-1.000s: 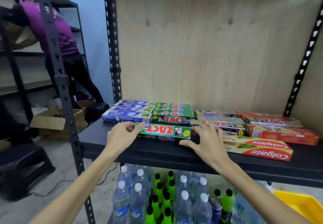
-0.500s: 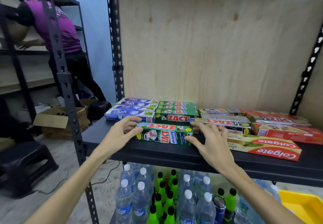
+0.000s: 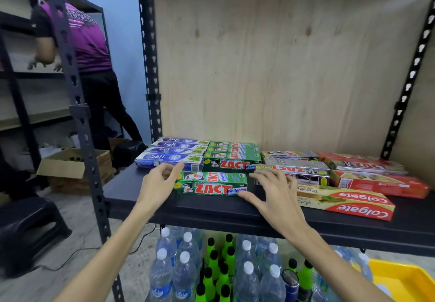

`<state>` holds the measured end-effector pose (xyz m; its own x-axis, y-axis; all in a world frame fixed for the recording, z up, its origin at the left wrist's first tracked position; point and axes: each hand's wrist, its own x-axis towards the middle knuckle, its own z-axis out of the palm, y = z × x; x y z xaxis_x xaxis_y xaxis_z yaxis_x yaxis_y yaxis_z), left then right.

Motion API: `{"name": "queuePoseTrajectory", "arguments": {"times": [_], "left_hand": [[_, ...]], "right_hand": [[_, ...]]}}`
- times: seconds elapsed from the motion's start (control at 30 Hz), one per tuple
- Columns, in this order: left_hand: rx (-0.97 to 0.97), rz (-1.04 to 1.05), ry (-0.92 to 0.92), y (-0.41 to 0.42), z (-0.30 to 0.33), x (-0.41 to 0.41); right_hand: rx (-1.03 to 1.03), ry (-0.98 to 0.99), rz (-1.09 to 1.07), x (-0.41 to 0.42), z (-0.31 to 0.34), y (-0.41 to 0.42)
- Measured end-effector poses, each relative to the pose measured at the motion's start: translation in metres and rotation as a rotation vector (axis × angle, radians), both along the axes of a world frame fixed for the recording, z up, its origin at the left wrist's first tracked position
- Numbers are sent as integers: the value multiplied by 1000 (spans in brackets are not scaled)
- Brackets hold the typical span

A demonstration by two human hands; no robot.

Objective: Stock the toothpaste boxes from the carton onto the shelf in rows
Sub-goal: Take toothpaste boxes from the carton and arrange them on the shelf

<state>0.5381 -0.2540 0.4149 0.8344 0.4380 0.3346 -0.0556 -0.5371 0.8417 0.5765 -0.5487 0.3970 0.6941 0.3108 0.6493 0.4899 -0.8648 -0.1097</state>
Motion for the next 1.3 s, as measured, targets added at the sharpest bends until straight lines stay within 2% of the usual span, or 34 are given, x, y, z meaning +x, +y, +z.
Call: {"name": "queuePoseTrajectory", "arguments": {"times": [0.17,0.33,0.4,0.87,1.13,1.3], "left_hand": [[67,-141,-14,13,-3,-6],[130,-204,10,18,-6,-4],[151,-202,8,16,-5,-3],[228,-207,-3,-2,0,11],[259,-186,-12,-18,1,14],[391,-180,-24,-29,2,26]], "right_hand": [[-122,3,-23,10,15,5],[-276,307,-15,29,38,1],[-307,368,-29,34,38,-4],[-318,477,2,49,49,-16],[-356,431,18,47,44,-37],[-320,393,19,49,44,-51]]}}
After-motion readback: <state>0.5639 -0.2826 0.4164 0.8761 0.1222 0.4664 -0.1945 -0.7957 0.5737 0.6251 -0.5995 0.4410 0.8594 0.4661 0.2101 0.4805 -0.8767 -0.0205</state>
